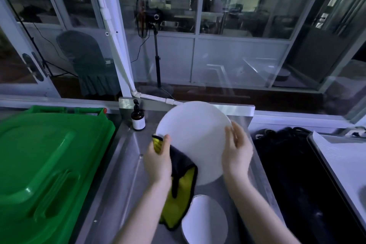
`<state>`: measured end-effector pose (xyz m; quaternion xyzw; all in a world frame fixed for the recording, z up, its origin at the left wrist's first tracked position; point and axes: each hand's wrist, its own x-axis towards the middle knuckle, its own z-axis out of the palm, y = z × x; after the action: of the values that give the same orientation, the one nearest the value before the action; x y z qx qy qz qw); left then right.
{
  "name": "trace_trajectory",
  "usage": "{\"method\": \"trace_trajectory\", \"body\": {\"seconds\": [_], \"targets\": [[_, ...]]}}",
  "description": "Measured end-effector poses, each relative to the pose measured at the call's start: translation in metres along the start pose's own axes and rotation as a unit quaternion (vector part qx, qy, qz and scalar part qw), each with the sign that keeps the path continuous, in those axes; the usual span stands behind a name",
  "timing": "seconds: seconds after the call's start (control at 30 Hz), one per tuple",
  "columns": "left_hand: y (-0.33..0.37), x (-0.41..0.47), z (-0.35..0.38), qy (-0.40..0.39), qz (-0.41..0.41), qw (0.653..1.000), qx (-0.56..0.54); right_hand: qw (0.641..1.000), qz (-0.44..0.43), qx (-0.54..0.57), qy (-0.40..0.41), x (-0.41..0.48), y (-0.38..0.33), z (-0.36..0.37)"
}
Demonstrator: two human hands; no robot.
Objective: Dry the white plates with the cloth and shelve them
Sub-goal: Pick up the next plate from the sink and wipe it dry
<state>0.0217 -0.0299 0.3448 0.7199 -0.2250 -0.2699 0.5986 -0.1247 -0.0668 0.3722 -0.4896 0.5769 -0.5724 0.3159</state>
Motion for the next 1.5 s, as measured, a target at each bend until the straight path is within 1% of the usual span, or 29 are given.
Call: {"method": "trace_trajectory", "body": {"seconds": [0.07, 0.13, 0.17, 0.23, 0.27, 0.33, 0.4, 0.47, 0.5, 0.53, 0.6, 0.63, 0.7, 0.73, 0.77, 0.83, 0.87, 0.93, 1.0, 1.07, 1.13, 1.17, 1.2, 1.23, 1.27, 1.33, 1.4, 1.47, 1.5], "targets": [[-0.002, -0.006, 0.01, 0.005, -0.061, 0.997, -0.056, 0.996, 0.046, 0.038, 0.067, -0.019, 0.008, 0.011], [-0.001, 0.001, 0.009, -0.046, -0.109, 0.982, -0.147, 0.993, 0.071, 0.064, 0.073, -0.023, 0.017, 0.012], [-0.003, 0.006, 0.006, -0.082, -0.111, 0.975, -0.172, 0.993, 0.07, 0.069, 0.064, -0.02, 0.02, 0.008], [-0.005, 0.01, 0.0, -0.149, -0.055, 0.976, -0.149, 0.994, 0.057, 0.086, 0.019, -0.01, 0.026, -0.005], [-0.005, 0.013, -0.002, -0.168, -0.028, 0.975, -0.14, 0.992, 0.062, 0.105, -0.024, -0.006, 0.027, -0.012], [0.0, 0.021, -0.006, -0.17, 0.014, 0.977, -0.129, 0.98, 0.077, 0.137, -0.125, 0.006, 0.023, -0.027], [0.011, 0.032, -0.011, -0.17, 0.061, 0.978, -0.101, 0.969, 0.065, 0.137, -0.196, 0.025, 0.009, -0.041], [0.024, 0.04, -0.015, -0.214, 0.131, 0.968, -0.017, 0.962, 0.024, 0.083, -0.261, 0.048, -0.011, -0.05], [0.032, 0.04, -0.015, -0.243, 0.172, 0.954, 0.036, 0.954, -0.008, 0.032, -0.298, 0.056, -0.021, -0.05], [0.04, 0.038, -0.014, -0.276, 0.211, 0.934, 0.082, 0.94, -0.048, -0.031, -0.336, 0.06, -0.028, -0.046], [0.049, 0.032, -0.009, -0.333, 0.262, 0.895, 0.142, 0.894, -0.145, -0.184, -0.381, 0.058, -0.031, -0.033], [0.051, 0.031, -0.008, -0.351, 0.271, 0.882, 0.16, 0.873, -0.183, -0.238, -0.384, 0.054, -0.029, -0.026], [0.047, 0.031, -0.012, -0.363, 0.252, 0.884, 0.152, 0.868, -0.213, -0.264, -0.362, 0.049, -0.024, -0.022], [0.041, 0.031, -0.015, -0.35, 0.233, 0.898, 0.128, 0.88, -0.212, -0.248, -0.344, 0.048, -0.019, -0.023], [0.033, 0.03, -0.017, -0.318, 0.213, 0.919, 0.098, 0.904, -0.19, -0.212, -0.318, 0.049, -0.015, -0.024], [0.012, 0.025, -0.02, -0.231, 0.142, 0.962, 0.02, 0.963, -0.1, -0.098, -0.23, 0.045, -0.007, -0.026], [0.003, 0.021, -0.019, -0.197, 0.098, 0.975, -0.012, 0.981, -0.056, -0.05, -0.181, 0.043, -0.002, -0.025], [-0.006, 0.019, -0.016, -0.163, 0.065, 0.984, -0.021, 0.99, -0.027, -0.033, -0.136, 0.037, 0.003, -0.023], [-0.004, 0.027, -0.016, -0.166, 0.093, 0.982, 0.004, 0.981, -0.054, -0.063, -0.175, 0.037, 0.004, -0.026], [0.008, 0.035, -0.018, -0.215, 0.176, 0.958, 0.069, 0.955, -0.101, -0.114, -0.256, 0.041, 0.0, -0.029], [0.026, 0.036, -0.014, -0.312, 0.255, 0.899, 0.171, 0.904, -0.178, -0.182, -0.343, 0.036, -0.008, -0.026], [0.033, 0.034, -0.01, -0.357, 0.277, 0.867, 0.21, 0.886, -0.208, -0.197, -0.365, 0.033, -0.009, -0.022], [0.04, 0.032, -0.007, -0.382, 0.288, 0.846, 0.233, 0.88, -0.221, -0.198, -0.37, 0.032, -0.011, -0.021], [0.044, 0.032, -0.007, -0.381, 0.291, 0.845, 0.237, 0.886, -0.22, -0.196, -0.357, 0.035, -0.012, -0.021], [0.047, 0.032, -0.008, -0.358, 0.281, 0.865, 0.214, 0.9, -0.204, -0.191, -0.334, 0.039, -0.014, -0.023], [0.043, 0.031, -0.011, -0.261, 0.228, 0.929, 0.132, 0.948, -0.134, -0.136, -0.253, 0.047, -0.014, -0.029], [0.032, 0.02, -0.007, -0.143, 0.132, 0.98, 0.049, 0.992, -0.041, -0.031, -0.116, 0.04, -0.013, -0.024], [0.023, 0.003, 0.006, -0.049, 0.01, 0.999, -0.013, 0.997, 0.055, 0.053, 0.022, 0.016, -0.009, -0.007], [0.017, -0.001, 0.01, -0.025, -0.025, 0.999, -0.034, 0.992, 0.094, 0.073, 0.05, 0.005, -0.004, 0.0]]}}
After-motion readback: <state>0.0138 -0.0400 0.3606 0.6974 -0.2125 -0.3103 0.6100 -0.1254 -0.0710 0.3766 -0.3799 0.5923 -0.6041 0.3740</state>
